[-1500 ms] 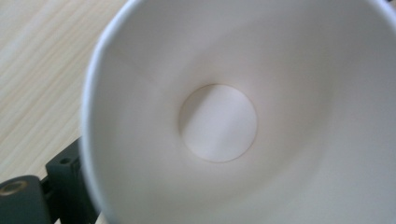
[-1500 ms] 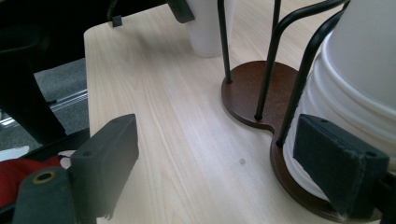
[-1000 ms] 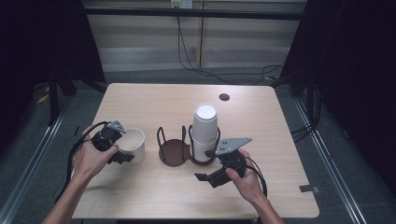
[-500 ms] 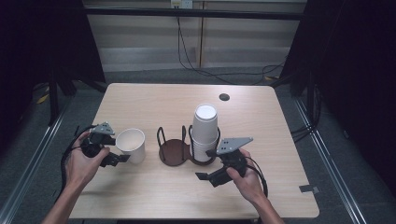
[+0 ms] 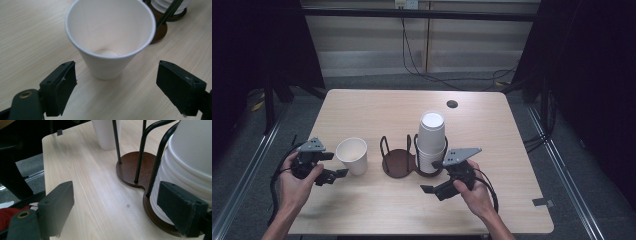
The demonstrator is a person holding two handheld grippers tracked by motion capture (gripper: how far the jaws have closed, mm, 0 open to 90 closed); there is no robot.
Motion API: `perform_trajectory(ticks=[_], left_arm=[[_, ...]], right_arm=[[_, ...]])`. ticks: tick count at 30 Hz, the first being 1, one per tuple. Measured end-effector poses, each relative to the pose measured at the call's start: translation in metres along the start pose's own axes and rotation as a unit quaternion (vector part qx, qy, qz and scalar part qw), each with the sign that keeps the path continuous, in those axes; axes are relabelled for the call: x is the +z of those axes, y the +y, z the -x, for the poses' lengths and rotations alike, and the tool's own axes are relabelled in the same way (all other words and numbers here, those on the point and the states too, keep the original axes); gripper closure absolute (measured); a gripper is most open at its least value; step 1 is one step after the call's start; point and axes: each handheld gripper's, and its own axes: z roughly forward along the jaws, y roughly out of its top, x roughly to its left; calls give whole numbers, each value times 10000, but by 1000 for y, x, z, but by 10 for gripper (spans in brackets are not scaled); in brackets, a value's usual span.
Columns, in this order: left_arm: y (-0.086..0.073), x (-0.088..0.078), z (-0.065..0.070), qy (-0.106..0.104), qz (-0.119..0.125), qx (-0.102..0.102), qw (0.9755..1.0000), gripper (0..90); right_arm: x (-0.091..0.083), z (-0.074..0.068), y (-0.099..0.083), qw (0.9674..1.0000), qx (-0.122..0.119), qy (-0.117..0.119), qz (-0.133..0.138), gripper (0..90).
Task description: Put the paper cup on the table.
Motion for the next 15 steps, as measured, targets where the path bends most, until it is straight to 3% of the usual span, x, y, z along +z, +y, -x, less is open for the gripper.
perform_trajectory(ticks=[4,7,11,12,13,14,15], left_arm=[[-6,-6,11,37,164,249,9996,225],[-10,-10,18,120,138,169,9997,216],[-16,-15,29,133,302,167,9993,207],[-18,-16,34,27,460,103,9989,207],[-18,-16,34,27,460,103,9989,207],[-19,-16,40,-121,650,5,9978,206],[-19,-16,40,-121,650,5,9978,206]], right_arm=[[0,0,-1,10000,4,-45,18,143],[-2,1,-1,10000,22,-81,40,142],[-4,1,-1,9999,34,-112,75,142],[-4,1,-1,9999,64,-128,89,142],[-4,1,-2,9998,68,-136,92,142],[-4,1,-2,9998,62,-135,95,142],[-4,1,-2,9998,62,-135,95,142]])
